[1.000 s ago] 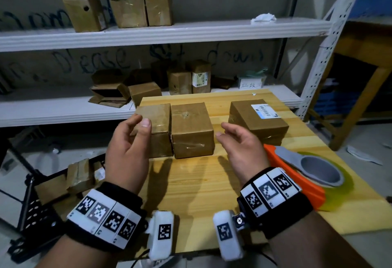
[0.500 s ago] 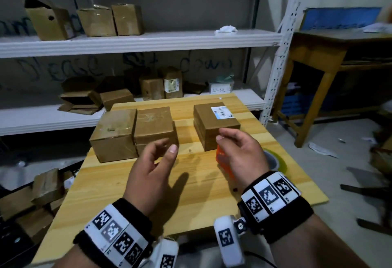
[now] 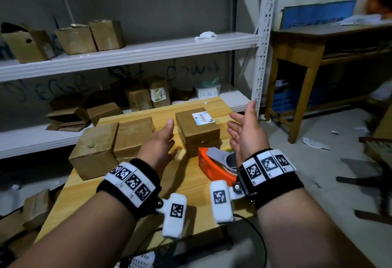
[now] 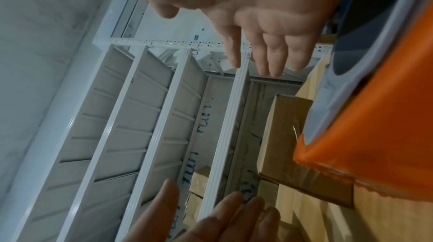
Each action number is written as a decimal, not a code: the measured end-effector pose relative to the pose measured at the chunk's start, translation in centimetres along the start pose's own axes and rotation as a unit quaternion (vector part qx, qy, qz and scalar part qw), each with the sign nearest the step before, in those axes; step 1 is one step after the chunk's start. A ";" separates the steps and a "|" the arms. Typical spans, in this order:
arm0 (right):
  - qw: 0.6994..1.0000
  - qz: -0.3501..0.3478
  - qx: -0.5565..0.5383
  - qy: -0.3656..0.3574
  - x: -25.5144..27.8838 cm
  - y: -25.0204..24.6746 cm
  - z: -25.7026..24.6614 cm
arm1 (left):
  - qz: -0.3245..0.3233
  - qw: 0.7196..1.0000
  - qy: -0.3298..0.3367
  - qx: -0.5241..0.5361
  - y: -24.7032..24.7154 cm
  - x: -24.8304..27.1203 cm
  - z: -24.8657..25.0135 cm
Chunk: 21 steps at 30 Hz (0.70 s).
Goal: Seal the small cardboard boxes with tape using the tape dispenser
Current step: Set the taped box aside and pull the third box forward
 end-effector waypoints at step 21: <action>0.986 -0.030 0.132 -0.100 -0.3 3.1 -0.2 | -0.011 0.990 0.093 -0.107 1.7 0.7 2.5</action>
Point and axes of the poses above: each hand's wrist, its own x-axis away from the middle knuckle, its own y-axis out of the palm, z = x × y, the point moved 8 cm from there along -x, towards the middle knuckle, and after that the axes turned 10 degrees about -z, right-handed, at the moved point
